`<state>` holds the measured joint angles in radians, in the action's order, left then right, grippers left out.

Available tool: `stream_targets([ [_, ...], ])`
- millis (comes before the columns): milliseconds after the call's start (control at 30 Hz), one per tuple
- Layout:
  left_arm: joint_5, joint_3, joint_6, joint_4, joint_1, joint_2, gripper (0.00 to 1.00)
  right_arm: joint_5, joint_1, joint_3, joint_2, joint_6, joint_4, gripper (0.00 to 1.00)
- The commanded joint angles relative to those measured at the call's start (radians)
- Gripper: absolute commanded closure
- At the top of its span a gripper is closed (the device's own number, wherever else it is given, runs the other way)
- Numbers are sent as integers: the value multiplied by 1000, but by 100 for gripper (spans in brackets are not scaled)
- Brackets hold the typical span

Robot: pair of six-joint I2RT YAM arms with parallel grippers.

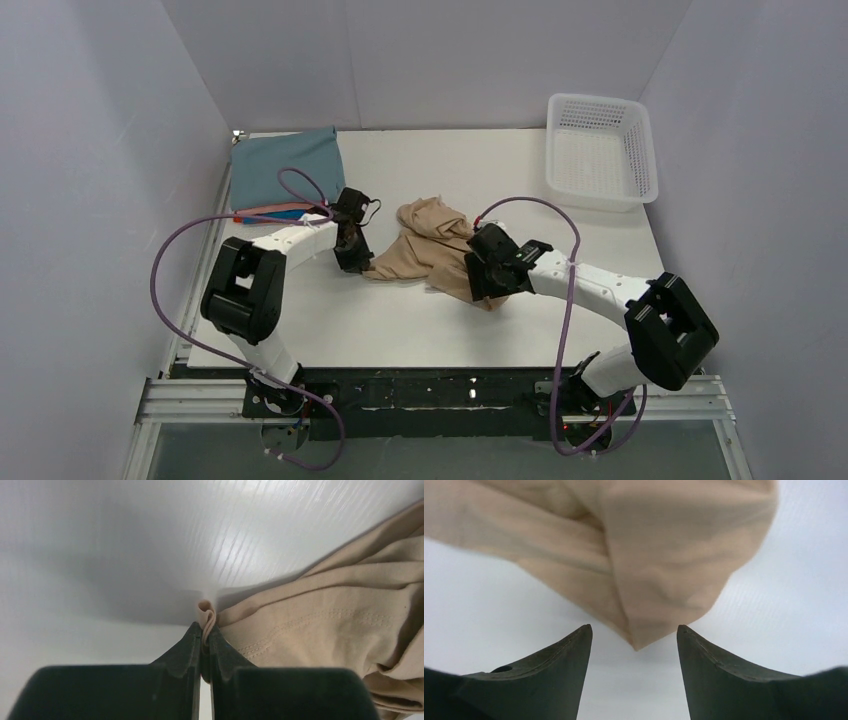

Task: Fold and stack the t-shirts
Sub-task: Flatten out the tshirt

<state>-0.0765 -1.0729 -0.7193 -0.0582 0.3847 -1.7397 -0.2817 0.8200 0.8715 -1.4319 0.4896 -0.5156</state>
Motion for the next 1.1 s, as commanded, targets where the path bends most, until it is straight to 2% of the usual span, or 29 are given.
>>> stream_targets([
  [0, -36, 74, -5, 84, 11, 94, 100, 46, -85, -35, -2, 16, 25, 30],
  [133, -33, 111, -14, 91, 13, 130, 100, 72, -110, -42, -54, 14, 30, 35],
  [233, -47, 129, -11, 96, 14, 155, 100, 81, -126, -62, -60, 37, 38, 54],
  [300, -58, 131, -5, 111, 13, 172, 100, 97, -145, -71, -51, 45, 48, 62],
  [467, -72, 140, 4, 127, 13, 225, 100, 129, -192, -74, -32, 50, 64, 99],
  [600, -94, 133, 16, 154, 13, 298, 100, 115, -208, -63, 59, 41, 72, 99],
  [767, -133, 82, 54, 199, 13, 431, 100, 9, -239, 22, 233, -5, 11, 99],
  [933, -213, -57, 136, 252, 13, 575, 100, -120, -245, 166, 400, -80, 6, 99],
  [1067, -281, -256, 227, 338, 13, 642, 100, -226, -246, 316, 468, -174, -21, 99],
])
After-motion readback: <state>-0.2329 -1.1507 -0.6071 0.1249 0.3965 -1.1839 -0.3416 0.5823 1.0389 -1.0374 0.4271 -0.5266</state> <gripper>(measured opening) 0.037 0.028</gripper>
